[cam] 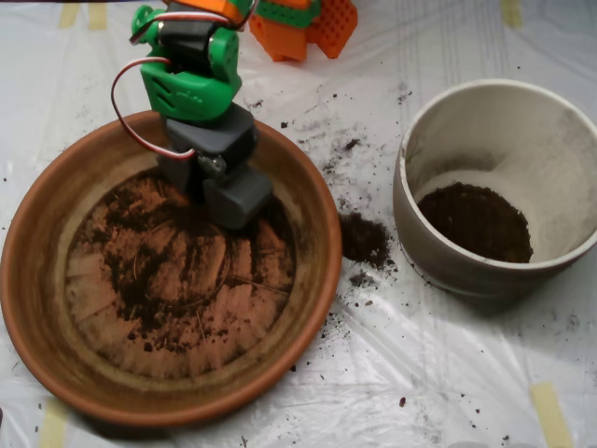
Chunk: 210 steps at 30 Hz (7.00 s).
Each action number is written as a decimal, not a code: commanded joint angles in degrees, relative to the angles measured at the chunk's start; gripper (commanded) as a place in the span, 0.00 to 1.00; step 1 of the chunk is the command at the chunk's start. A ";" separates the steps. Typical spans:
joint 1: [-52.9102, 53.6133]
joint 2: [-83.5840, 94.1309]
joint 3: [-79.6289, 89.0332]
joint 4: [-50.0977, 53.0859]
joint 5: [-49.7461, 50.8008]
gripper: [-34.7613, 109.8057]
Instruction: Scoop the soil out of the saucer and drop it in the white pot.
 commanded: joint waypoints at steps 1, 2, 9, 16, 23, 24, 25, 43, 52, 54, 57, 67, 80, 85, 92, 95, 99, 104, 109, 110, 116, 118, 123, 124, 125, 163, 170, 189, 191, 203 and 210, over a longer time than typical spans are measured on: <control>4.75 -0.62 3.16 2.20 -1.41 0.28; 5.10 -0.35 3.25 1.85 -1.23 0.25; 5.27 1.05 2.81 0.97 3.08 0.24; 1.32 5.27 -3.08 -0.88 29.09 0.24; -4.92 14.33 -9.23 3.34 49.75 0.24; -6.15 15.82 -10.02 4.31 51.33 0.24; -7.38 17.49 -10.81 5.27 52.91 0.24; -33.49 24.52 -37.97 21.09 62.93 0.24; -48.69 14.50 -49.83 23.47 61.08 0.24; -50.62 9.05 -53.35 25.66 60.47 0.26; -50.36 0.35 -59.33 31.29 60.56 0.49; -48.87 12.57 -45.88 25.40 62.75 0.47; -44.47 44.82 -21.62 17.23 64.16 0.44; -41.75 61.96 -4.66 10.72 62.58 0.44; -37.18 85.78 16.70 5.01 60.91 0.47; -35.51 92.46 21.97 4.92 61.17 0.48; -34.72 97.82 26.89 5.98 62.40 0.48; -33.84 97.82 31.20 6.15 67.85 0.45; -32.96 97.82 40.78 2.90 69.26 0.37; -32.78 97.82 42.54 2.46 69.08 0.36; -35.24 97.82 51.06 -0.18 67.50 0.29; -38.67 97.82 52.82 -0.35 67.59 0.28; -44.12 97.82 56.25 -4.04 66.97 0.25; -44.91 97.82 56.25 -4.13 66.71 0.25; -45.00 97.82 56.34 -4.31 66.80 0.24; -39.90 97.82 56.87 -5.80 72.60 0.24; -39.90 97.82 56.87 -5.80 72.60 0.24; -39.90 97.82 56.87 -5.80 72.60 0.24; -39.90 97.82 56.87 -5.80 72.60 0.24; -39.90 97.82 56.87 -5.80 72.60 0.24; -39.90 97.82 56.87 -5.80 72.60 0.24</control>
